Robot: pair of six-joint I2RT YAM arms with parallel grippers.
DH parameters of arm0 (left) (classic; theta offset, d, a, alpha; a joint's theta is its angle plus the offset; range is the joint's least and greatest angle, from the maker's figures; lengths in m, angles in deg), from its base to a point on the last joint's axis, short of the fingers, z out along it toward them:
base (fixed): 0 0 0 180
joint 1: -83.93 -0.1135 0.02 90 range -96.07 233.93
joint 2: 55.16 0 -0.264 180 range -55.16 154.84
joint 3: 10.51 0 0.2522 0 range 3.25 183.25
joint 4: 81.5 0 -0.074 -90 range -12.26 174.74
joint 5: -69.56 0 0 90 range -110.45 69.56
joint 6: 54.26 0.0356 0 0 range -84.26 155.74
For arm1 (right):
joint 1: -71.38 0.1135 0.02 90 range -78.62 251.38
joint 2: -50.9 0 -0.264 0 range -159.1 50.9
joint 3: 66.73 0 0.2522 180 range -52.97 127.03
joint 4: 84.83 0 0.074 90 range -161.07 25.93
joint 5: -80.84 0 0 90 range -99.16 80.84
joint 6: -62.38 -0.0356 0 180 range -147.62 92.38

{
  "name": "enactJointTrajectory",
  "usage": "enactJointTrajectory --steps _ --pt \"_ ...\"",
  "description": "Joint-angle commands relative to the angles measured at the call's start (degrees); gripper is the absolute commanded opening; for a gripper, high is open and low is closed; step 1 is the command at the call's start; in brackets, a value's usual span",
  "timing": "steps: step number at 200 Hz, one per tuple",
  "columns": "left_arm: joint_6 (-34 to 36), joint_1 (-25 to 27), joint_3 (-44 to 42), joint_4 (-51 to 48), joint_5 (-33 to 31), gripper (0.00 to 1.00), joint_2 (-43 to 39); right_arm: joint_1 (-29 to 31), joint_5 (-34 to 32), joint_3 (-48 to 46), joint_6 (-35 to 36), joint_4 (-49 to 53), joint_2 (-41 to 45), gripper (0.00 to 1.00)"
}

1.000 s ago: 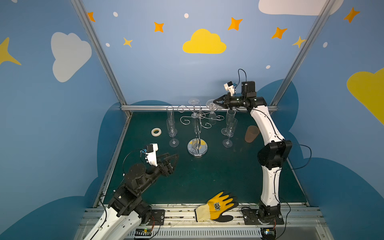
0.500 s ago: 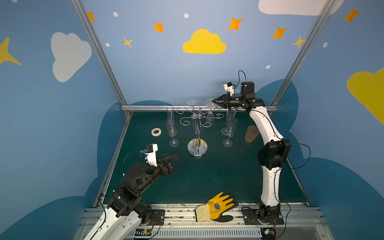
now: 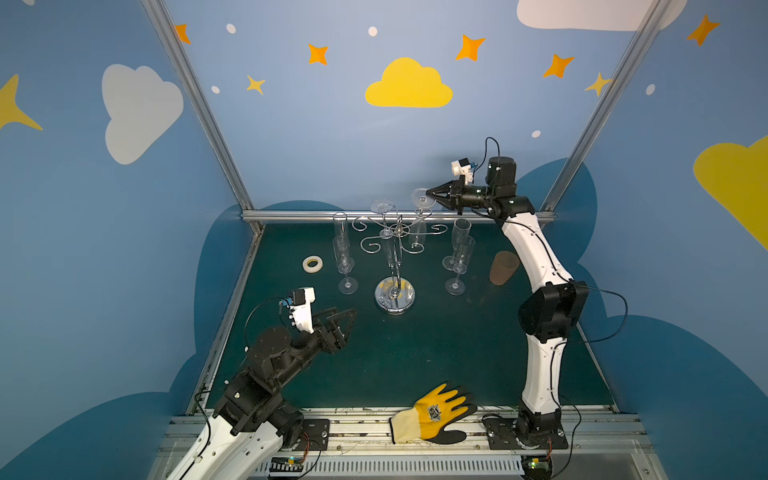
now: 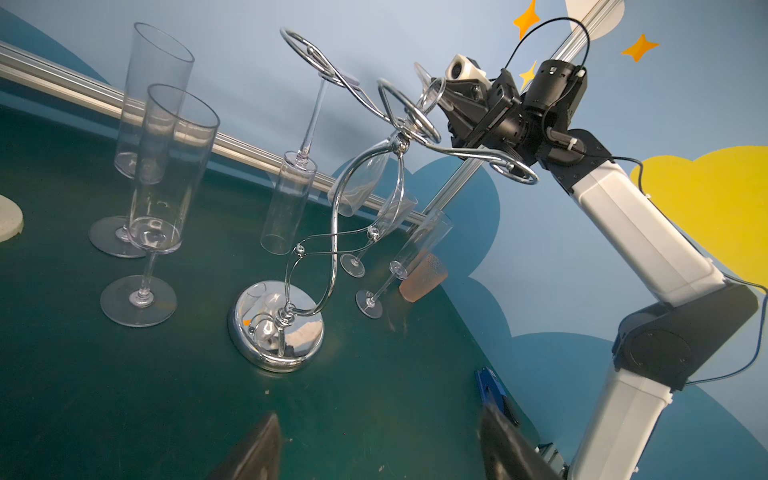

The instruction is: Take the wine glass off the wine glass rack

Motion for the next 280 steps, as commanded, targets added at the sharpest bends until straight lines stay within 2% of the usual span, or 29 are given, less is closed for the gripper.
enactJointTrajectory --steps 1,75,162,280 --pt "0.9 -0.1 1.4 -0.5 -0.4 0.75 -0.6 -0.5 -0.4 -0.9 -0.8 -2.0 4.4 0.0" --pt "0.6 -0.1 0.7 -0.2 -0.3 0.75 -0.5 -1.0 -1.4 -7.5 -0.3 -1.4 7.7 0.0" --pt "0.2 -0.1 0.3 -1.5 -0.4 0.75 -2.1 -1.0 -1.4 -10.5 -0.5 -1.1 8.8 0.0" --pt "0.5 -0.1 -0.2 -1.5 -0.9 0.75 -2.2 -0.9 -3.0 -9.2 -3.3 -3.5 7.0 0.0"
